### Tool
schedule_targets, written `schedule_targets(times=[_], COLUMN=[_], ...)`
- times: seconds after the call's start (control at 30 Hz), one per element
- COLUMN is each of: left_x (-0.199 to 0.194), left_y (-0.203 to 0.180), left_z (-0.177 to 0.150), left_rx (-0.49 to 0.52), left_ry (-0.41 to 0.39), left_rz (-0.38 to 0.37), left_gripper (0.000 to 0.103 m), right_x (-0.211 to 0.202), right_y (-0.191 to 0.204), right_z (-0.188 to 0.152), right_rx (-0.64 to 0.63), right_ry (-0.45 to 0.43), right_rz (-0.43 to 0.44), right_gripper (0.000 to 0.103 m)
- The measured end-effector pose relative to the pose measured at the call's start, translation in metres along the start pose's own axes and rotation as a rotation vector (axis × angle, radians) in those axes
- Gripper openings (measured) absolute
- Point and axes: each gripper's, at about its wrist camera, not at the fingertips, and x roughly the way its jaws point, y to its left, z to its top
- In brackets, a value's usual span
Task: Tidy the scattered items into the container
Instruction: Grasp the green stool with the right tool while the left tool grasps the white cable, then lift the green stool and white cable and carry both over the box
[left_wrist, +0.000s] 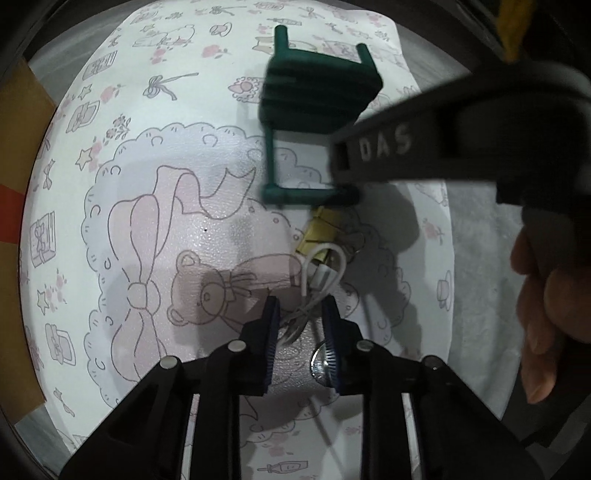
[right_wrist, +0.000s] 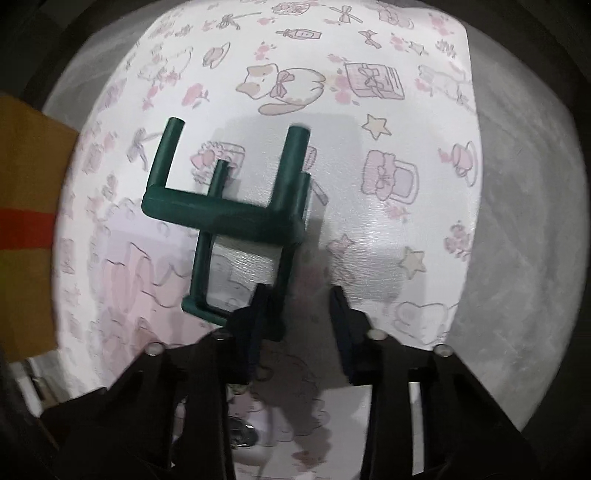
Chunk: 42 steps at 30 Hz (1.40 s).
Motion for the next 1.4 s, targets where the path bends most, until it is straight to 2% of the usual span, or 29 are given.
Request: schedule_targets(times=[0.03, 0.1, 0.77, 0.93, 1.17, 1.27, 1.4], left_x=[0.000, 0.001, -0.027, -0.048, -0.098, -0.110, -0.144], left_y=[0.000, 0.004, 0.015, 0.025, 0.030, 0.034, 0.049], left_z=[0.000, 0.000, 0.001, 0.005, 0.016, 0.011, -0.003], left_rx=[0.000, -0.025, -0.044, -0.058, -0.076, -0.092, -0.104], left_ry=[0.005, 0.013, -0.020, -0.043, -0.082, -0.106, -0.141], left_rz=[-0.004, -0.029, -0.039, -0.039, -0.031, -0.036, -0.029], left_gripper=[0.011, 0.011, 0.010, 0.010, 0.010, 0.010, 0.010], right_x=[0.000, 0.000, -0.019, -0.032, -0.057, -0.071, -0.102], right_y=[-0.001, -0.007, -0.013, -0.007, 0.011, 0.024, 0.037], right_z=[0.000, 0.000, -0.012, -0.024, -0.045, -0.058, -0.080], right_rx=[0.000, 0.029, 0.091, 0.103, 0.136, 0.149, 0.166], right_ry=[0.001, 0.000, -0.026, -0.033, -0.039, -0.050, -0.071], right_rz=[-0.024, -0.003, 0.044, 0.051, 0.064, 0.067, 0.075], right_gripper=[0.015, 0.010, 0.007, 0.007, 0.006, 0.006, 0.006])
